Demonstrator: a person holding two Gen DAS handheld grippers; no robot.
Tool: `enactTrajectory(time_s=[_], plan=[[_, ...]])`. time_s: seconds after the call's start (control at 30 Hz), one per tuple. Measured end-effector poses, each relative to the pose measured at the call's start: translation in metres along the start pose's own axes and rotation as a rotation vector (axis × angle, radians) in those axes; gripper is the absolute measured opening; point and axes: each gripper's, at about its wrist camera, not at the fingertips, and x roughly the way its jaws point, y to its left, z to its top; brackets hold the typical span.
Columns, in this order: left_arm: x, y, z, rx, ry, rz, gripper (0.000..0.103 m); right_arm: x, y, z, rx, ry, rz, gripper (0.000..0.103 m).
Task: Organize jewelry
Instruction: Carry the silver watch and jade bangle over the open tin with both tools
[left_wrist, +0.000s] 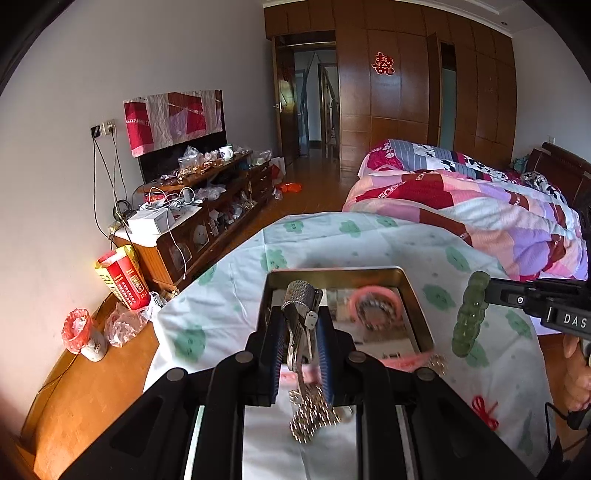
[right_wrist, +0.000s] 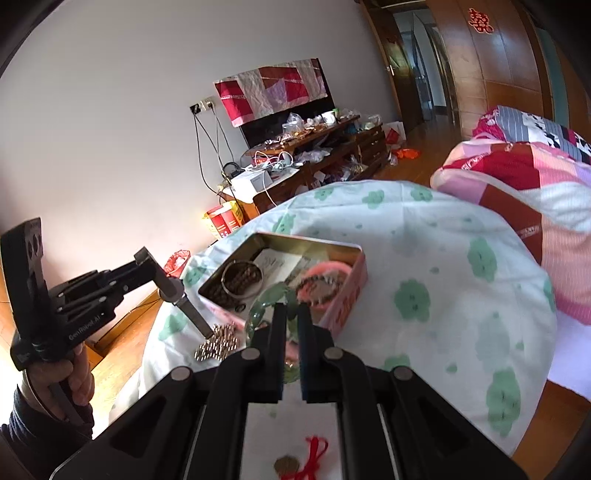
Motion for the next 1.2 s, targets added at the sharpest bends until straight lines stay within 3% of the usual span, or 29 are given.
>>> enactTrajectory(time_s=[0.27,0.63,1.2], plan=[[0.025,0.007,0.024,0.016,-0.001,0.013,0.017,0.032,0.0,0.03,-0.038,0.008,-0.037,0.007],[0.023,-0.001,0.061,0.063,-0.05,0.034,0.017,0.064,0.005,0.041,-0.062,0.034,-0.056,0.008],[0.074,-0.01,0.036,0.078,0.058,0.047,0.017,0.099,-0.004,0.033,-0.05,0.109,-0.101,0.008]])
